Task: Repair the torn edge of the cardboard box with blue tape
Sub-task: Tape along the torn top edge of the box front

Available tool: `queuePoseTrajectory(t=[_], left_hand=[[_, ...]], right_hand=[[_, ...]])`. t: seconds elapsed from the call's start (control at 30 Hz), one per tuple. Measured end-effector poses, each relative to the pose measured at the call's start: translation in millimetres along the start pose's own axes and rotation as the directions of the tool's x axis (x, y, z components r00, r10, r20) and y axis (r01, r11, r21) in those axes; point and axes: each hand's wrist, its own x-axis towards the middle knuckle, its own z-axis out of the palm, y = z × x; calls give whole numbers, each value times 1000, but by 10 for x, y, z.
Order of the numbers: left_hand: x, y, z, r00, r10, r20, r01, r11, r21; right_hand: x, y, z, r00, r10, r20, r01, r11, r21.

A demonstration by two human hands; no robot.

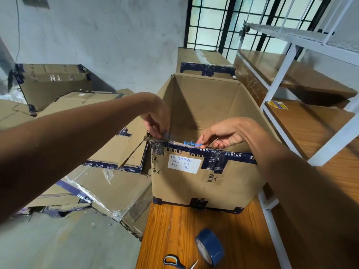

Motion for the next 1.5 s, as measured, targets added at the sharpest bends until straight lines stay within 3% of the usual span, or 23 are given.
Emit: queuePoseTrajectory(t=[0.3,0.4,0.5,0.63,0.8,1.03,1.13,1.3,1.5], left_hand=[[-76,-24,-70,1000,18,12,-18,999,45],[-81,-52,-109,999,39,8,-39,995,89],[-126,-126,-140,986,165,7,-165,977,138],[-236,-229,-78,922,386,42,-387,905,175],[-126,-300,121,855,517,-49,-494,839,228],[26,-403,247,683,708,-180,-585,677,447],[110,-461,271,629,736,-251,-602,665,441],[160,-520,255,620,732,-284,-608,676,416],[162,-513,289,614,708,-347,-594,705,387]], right_hand=[[-206,103,-53,991,-122,58,124,992,-25],[-221,164,19,982,-186,0,185,977,-104],[-200,219,95,968,-232,-94,221,968,-116],[-193,299,138,936,-283,-208,269,959,-92],[-218,350,207,897,-340,-281,311,939,-145],[-250,387,230,871,-358,-335,317,933,-172],[-257,414,240,855,-368,-365,313,928,-202],[-283,410,258,820,-427,-381,323,895,-309],[-325,417,202,843,-420,-336,282,878,-387]])
